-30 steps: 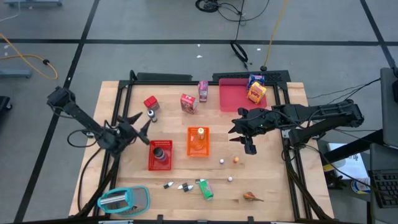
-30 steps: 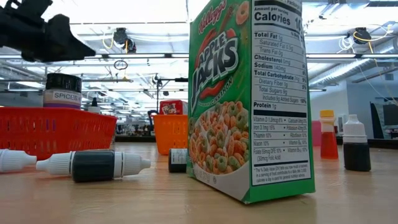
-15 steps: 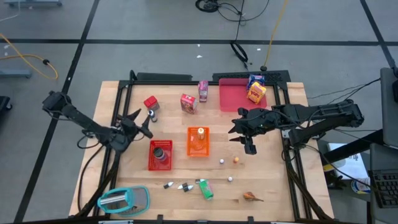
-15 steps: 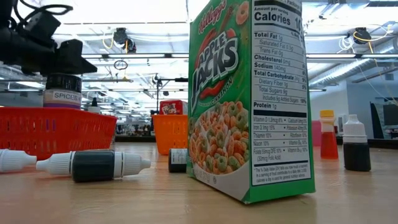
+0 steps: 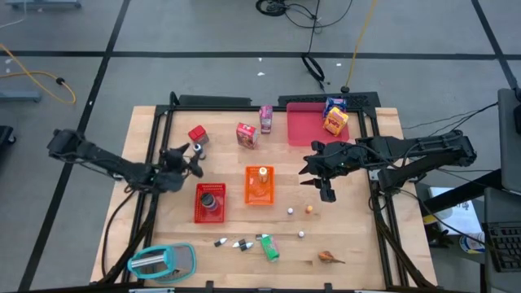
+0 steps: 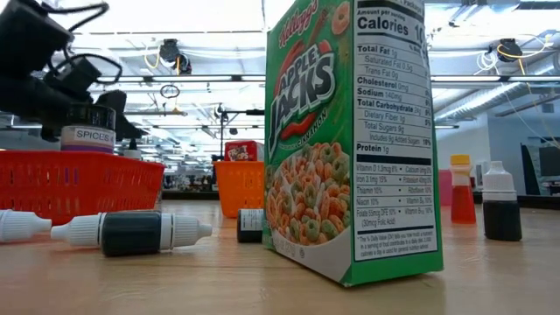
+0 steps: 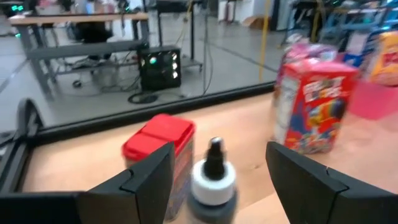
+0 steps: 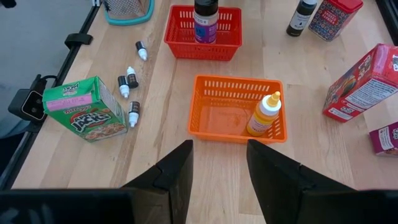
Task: Pick & Place Kitchen Items
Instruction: Put the large black food coloring bottle into the orange bin
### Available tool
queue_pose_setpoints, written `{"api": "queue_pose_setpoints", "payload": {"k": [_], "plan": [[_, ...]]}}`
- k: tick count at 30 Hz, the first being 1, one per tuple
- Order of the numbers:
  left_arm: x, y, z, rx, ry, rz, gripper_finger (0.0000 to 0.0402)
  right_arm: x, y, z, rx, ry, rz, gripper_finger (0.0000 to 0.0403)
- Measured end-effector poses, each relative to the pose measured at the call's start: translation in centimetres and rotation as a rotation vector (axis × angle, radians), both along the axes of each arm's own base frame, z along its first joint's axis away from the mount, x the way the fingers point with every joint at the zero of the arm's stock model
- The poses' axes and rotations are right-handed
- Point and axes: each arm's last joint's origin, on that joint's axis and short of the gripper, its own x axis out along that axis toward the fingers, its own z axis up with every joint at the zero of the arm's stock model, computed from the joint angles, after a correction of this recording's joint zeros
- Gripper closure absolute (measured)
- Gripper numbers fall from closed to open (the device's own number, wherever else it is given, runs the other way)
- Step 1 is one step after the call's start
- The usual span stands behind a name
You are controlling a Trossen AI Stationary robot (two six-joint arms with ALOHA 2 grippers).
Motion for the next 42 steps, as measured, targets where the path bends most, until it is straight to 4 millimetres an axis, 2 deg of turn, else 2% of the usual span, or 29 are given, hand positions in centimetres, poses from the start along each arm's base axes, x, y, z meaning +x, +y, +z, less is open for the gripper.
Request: {"api": "queue_pose_setpoints", "payload": {"k": [18,26,30,36,42], "plan": [[0.0,2.5,-0.9,-0.181,0.071,0.017,0.0147,0.0,0.0,0.0,-0.004,-0.001,0.003,0.0261],[0.0,3.1,-0.9,-0.204,0.085,0.021,0.0151,0.0,0.0,0.0,-0.006,-0.001,0.005,0.0261],[0.0,3.2,-1.0,-0.226,0.089,-0.003,0.0196,0.0,0.0,0.0,-0.006,-0.001,0.005,0.0261],[0.0,3.2,-1.0,-0.223,0.096,-0.007,0.0313,0.0,0.0,0.0,-0.006,-0.001,0.005,0.0261],[0.2,3.1,-0.8,-0.225,0.077,-0.026,0.0316,0.0,0.0,-0.1,-0.006,0.000,0.005,0.0261]]}}
